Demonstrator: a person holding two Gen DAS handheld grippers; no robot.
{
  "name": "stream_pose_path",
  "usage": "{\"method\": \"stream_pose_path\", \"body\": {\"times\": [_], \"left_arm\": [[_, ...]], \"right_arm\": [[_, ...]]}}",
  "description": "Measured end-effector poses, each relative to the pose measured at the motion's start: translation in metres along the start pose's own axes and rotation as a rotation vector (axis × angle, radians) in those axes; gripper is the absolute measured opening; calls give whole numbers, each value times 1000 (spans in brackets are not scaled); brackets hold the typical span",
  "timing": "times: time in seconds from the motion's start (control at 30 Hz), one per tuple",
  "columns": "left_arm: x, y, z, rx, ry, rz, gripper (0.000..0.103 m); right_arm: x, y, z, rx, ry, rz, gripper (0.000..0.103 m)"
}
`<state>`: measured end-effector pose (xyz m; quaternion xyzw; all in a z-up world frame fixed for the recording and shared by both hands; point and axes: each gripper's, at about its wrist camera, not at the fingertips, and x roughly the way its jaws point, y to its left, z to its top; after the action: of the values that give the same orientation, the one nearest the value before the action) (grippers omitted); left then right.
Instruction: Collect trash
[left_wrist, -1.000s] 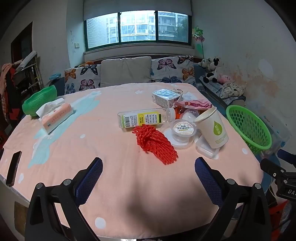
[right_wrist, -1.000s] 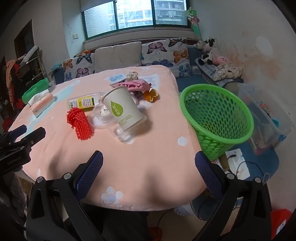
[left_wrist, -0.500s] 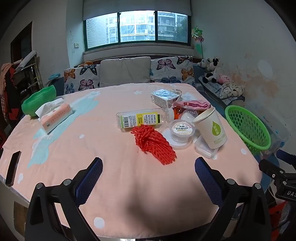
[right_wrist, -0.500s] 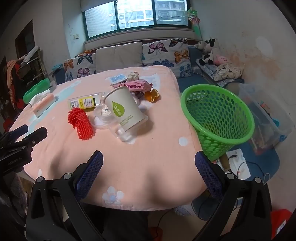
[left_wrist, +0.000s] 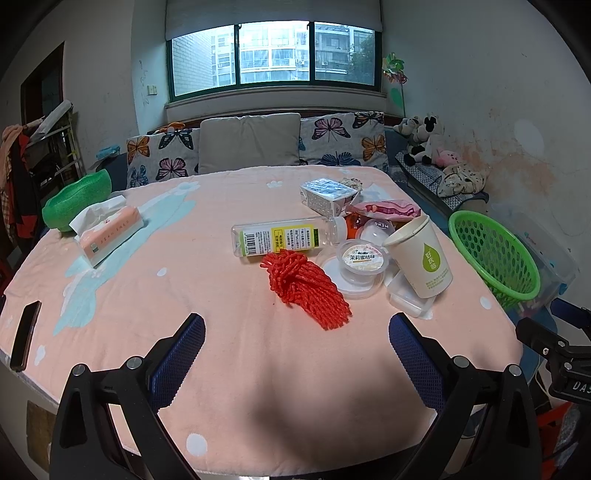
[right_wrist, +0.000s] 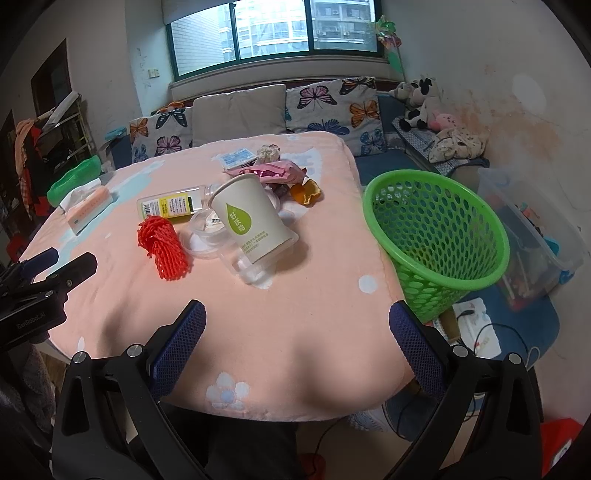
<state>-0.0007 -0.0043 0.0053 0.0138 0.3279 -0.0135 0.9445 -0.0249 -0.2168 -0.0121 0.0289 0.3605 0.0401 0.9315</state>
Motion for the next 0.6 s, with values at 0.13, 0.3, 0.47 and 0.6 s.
{"method": "stream_pose_path", "body": {"times": [0.13,0.3,0.47,0.6], "left_arm": [[2,0,1,0,1,1,97],[3,1,1,-1,2,1,97],[4,1,1,1,1,2,97],[6,2,1,1,2,2,97]], "right_arm": [[0,1,1,-2,2,2,99],[0,1,3,-9,4,2,99],[2,1,5,-11,4,2,99],[3,1,7,-13,4,5,99]]}}
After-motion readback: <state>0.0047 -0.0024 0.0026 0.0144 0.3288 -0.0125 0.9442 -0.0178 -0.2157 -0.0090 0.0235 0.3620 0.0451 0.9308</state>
